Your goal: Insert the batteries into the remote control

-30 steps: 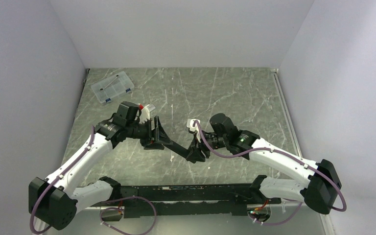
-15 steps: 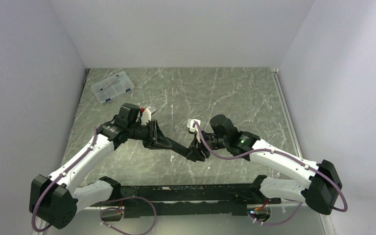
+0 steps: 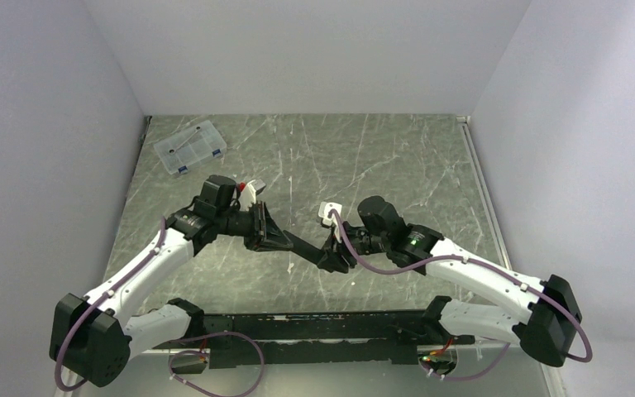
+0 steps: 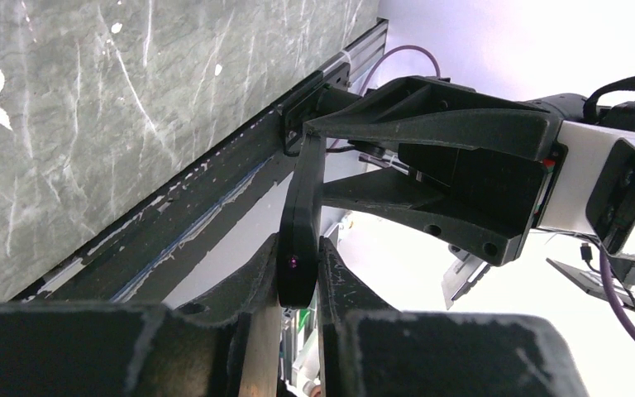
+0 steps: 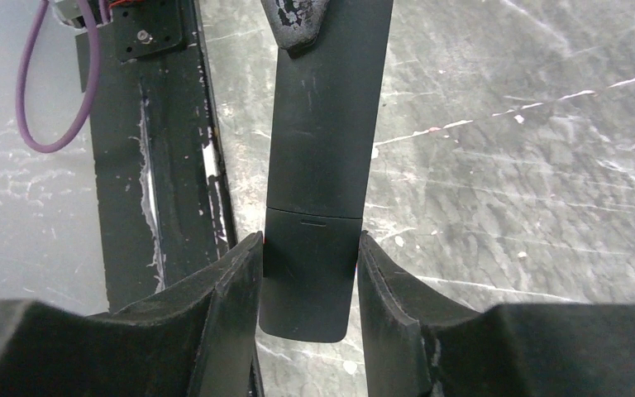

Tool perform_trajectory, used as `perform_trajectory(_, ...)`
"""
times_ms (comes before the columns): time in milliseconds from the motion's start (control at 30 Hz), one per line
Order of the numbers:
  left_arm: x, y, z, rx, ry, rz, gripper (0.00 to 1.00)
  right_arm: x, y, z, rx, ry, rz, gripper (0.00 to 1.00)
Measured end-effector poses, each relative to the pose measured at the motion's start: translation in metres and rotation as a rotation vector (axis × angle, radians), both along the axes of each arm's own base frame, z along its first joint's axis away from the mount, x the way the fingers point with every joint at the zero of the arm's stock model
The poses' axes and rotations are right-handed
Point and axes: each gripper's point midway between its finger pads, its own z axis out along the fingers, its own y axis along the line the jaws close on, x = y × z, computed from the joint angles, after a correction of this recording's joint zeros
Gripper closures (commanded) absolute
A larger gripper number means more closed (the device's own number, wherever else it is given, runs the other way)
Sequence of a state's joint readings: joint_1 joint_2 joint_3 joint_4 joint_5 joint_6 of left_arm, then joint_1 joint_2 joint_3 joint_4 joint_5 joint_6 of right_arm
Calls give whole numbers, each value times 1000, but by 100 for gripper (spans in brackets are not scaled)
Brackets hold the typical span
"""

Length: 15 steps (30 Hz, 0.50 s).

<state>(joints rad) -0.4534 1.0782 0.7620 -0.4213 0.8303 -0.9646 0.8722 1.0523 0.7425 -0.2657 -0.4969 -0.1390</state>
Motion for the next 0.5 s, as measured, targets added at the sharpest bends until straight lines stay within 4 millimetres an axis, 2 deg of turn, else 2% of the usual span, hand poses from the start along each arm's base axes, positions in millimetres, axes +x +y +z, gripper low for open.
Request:
perform_trajectory(133, 1, -1, 1, -11, 11, 10, 100, 3, -5, 6, 2, -45, -17, 38)
perform_trajectory(167, 1, -1, -1, -10, 16, 12, 100, 5, -6, 8, 4, -61, -22, 29)
perform_trajectory(200, 1, -1, -2, -10, 23, 14, 100, 5, -7, 9, 6, -73, -23, 3)
perform_trajectory(500, 0, -2, -10, -16, 87, 46, 100, 17, -16, 22, 10, -181, -69, 0)
